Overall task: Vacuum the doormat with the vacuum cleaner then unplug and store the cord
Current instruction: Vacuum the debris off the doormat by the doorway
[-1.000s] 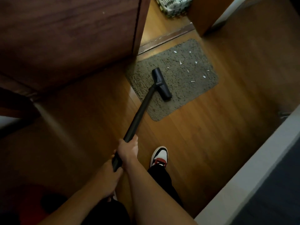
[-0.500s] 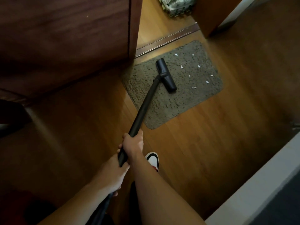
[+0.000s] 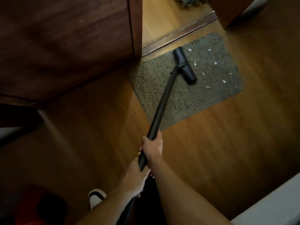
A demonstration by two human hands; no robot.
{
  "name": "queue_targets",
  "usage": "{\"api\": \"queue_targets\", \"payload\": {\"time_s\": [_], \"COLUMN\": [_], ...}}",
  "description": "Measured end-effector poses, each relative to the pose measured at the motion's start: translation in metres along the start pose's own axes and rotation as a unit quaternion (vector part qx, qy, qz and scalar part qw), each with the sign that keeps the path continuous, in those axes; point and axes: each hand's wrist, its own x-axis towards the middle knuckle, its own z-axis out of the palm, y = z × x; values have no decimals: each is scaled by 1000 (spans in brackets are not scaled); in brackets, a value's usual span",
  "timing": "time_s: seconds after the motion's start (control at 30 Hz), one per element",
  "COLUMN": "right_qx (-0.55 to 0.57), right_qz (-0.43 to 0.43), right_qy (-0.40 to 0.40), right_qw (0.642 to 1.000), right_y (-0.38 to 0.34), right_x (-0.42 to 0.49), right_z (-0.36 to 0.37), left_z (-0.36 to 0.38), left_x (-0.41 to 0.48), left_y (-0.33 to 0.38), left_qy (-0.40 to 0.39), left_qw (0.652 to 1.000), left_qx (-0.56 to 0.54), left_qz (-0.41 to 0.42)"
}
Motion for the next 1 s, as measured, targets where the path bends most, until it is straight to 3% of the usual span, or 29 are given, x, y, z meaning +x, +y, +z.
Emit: {"api": "queue_targets", "payload": {"time_s": [0.53, 1.0], "right_qx": [-4, 47], "right_qz": [-3, 33], "right_qy": [23, -7], "right_qw": [1000, 998], "right_y": [4, 22], "right_x": [9, -66], "right_z": [35, 116], "left_z": [-27, -106], "left_x": [22, -6], "left_y": [-28, -100], "left_qy": [15, 1], "left_qw": [999, 1000], "left_qx": [-19, -20], "left_qz": [45, -14]}}
